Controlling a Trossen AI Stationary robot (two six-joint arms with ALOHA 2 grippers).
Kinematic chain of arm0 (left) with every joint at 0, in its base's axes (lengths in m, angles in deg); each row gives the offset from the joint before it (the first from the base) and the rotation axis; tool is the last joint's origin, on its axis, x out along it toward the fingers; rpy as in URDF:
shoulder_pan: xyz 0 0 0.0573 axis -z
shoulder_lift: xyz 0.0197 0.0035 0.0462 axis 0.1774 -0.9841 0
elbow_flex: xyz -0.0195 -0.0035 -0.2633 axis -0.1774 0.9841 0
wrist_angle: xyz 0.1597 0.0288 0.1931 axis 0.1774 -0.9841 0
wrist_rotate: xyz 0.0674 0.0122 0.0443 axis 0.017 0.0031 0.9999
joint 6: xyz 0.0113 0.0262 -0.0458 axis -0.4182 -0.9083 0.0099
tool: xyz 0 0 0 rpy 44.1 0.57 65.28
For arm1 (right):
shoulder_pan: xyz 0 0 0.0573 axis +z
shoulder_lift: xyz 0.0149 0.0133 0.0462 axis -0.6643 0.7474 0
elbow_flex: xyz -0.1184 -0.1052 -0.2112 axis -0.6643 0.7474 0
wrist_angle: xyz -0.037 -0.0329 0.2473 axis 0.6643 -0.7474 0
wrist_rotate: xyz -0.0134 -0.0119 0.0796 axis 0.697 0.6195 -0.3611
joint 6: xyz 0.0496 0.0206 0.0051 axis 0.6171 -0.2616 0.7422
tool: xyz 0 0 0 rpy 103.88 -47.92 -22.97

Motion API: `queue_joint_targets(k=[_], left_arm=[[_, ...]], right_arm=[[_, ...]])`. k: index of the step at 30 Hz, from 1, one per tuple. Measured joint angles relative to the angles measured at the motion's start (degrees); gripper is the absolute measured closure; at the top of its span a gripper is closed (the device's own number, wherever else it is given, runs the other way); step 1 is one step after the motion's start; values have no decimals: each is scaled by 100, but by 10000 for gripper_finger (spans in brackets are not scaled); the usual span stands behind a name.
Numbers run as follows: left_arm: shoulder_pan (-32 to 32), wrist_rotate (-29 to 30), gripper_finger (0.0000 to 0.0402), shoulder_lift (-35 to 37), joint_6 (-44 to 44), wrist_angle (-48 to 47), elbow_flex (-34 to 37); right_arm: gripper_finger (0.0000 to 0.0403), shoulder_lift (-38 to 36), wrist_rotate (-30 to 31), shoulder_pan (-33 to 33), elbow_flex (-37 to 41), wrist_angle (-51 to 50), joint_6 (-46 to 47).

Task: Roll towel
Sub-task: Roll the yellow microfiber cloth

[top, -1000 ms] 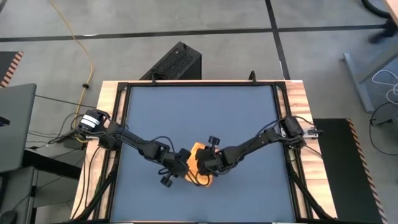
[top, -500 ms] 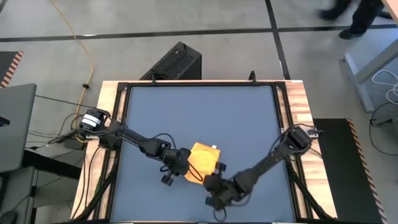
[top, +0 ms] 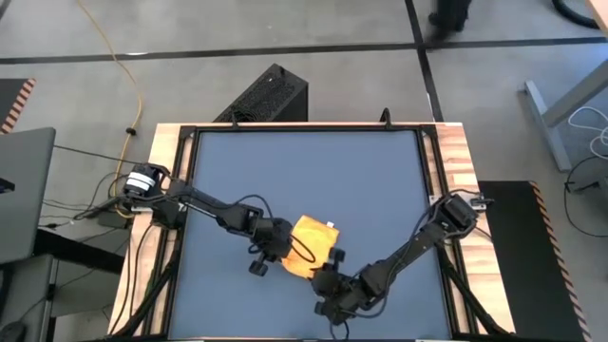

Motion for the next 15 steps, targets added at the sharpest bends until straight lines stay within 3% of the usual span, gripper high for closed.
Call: queue_joint_targets(k=[8,15], left_arm=[[-14,15,394,0,-94,-30,-2],[-14,24,393,0,-135,-35,-2]], right_arm=[[140,0,-246,-129,0,-8,-39],[112,-2,-272,-81,105,-24,-38]])
